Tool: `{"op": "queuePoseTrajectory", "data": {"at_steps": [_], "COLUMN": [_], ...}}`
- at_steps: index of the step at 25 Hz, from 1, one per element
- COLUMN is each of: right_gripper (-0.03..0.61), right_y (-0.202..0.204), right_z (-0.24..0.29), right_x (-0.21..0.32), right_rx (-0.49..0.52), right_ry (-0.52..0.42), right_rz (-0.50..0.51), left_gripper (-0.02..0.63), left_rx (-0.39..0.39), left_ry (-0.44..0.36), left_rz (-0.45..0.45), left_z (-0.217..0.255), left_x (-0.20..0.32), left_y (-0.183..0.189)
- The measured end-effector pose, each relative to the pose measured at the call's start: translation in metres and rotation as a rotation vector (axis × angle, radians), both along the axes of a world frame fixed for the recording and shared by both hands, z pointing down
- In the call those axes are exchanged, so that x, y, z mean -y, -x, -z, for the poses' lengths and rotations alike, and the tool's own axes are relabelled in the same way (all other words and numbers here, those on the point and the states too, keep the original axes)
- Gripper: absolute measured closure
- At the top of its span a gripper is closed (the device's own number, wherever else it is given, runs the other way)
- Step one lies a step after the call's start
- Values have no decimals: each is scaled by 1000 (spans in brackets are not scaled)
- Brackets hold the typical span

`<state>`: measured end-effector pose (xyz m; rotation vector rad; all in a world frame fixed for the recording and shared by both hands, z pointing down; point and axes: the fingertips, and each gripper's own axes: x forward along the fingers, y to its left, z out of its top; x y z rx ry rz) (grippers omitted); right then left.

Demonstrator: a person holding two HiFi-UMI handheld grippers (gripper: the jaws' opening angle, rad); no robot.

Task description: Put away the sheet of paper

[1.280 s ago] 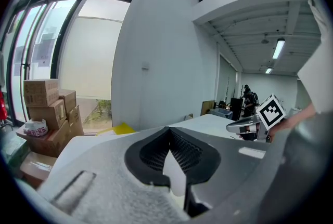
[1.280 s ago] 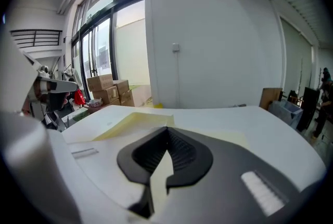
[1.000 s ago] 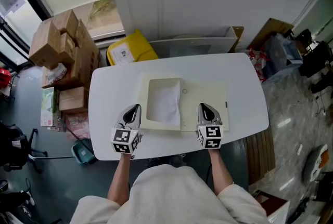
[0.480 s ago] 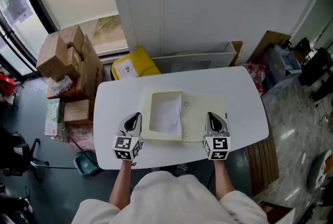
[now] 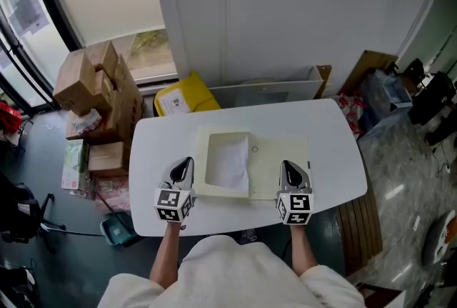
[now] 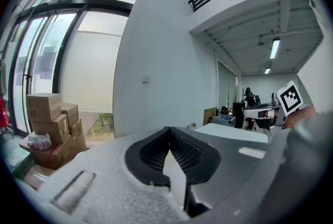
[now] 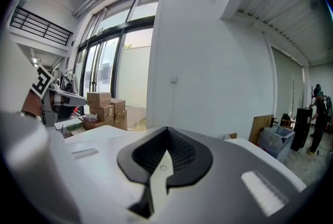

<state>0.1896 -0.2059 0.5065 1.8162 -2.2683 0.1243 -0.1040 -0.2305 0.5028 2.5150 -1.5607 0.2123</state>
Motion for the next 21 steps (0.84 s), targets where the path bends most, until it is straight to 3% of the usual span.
{"op": "queuePoseTrajectory", "data": {"at_steps": [21], "right_gripper": [578], "right_y": [-2], "right_z": [-5], "right_x": [-1], "right_rx": [1], "right_ry": [17], "right_rz": [0], "left_gripper": [609], "left_rx": [-2], "left_ry": [-2], "left_rz": [1], "left_z": [3], "left_x": [-3], "left_y": [-4]}}
